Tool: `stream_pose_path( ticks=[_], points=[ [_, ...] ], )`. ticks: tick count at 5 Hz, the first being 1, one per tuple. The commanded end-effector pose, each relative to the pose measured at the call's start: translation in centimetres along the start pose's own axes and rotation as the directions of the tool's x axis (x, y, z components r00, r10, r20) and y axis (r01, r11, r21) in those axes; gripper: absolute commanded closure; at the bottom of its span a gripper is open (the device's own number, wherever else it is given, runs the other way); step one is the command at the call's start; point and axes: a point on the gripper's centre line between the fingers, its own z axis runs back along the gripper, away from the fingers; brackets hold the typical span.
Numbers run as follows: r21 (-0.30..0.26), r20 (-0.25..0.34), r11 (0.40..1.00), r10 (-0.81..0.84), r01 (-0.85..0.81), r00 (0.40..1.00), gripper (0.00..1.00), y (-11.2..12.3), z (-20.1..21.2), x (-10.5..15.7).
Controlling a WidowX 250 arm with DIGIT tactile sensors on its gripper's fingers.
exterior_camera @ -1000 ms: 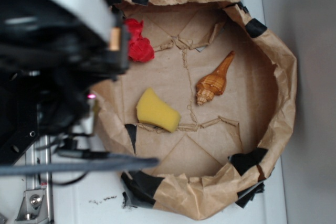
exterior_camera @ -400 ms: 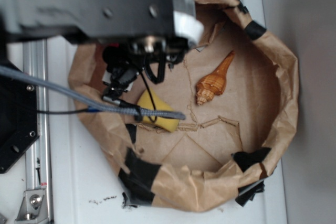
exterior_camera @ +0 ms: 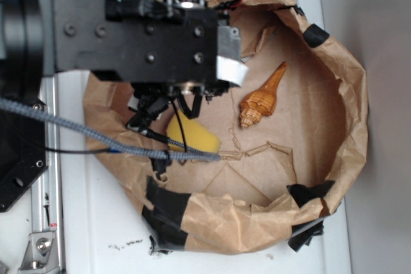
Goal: Grab the red paper.
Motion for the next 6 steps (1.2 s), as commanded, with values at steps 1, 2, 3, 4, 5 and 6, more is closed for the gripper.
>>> stream_pose_path(
  ticks=[1, 2, 3, 4, 5, 6],
  points=[
    [0.023, 0.024, 1.0, -0.004, 0.004, 1.0, 0.0, 0.1, 0.7, 0.3],
    [0.037, 0.024, 0.989, -0.145, 0.145, 0.989, 0.0, -0.3, -3.1, 1.4],
    [0.057, -0.031, 0.969, -0.239, 0.241, 0.97, 0.0, 0.1, -7.5, 0.5],
    [0.045, -0.032, 0.961, -0.273, 0.275, 0.961, 0.0, 0.1, -8.4, -0.9],
    [0.025, -0.025, 0.97, -0.24, 0.241, 0.97, 1.0, 0.5, -7.3, -1.4],
    [0.032, -0.004, 0.976, -0.217, 0.217, 0.976, 1.0, 1.0, -5.8, -0.4]
  ],
)
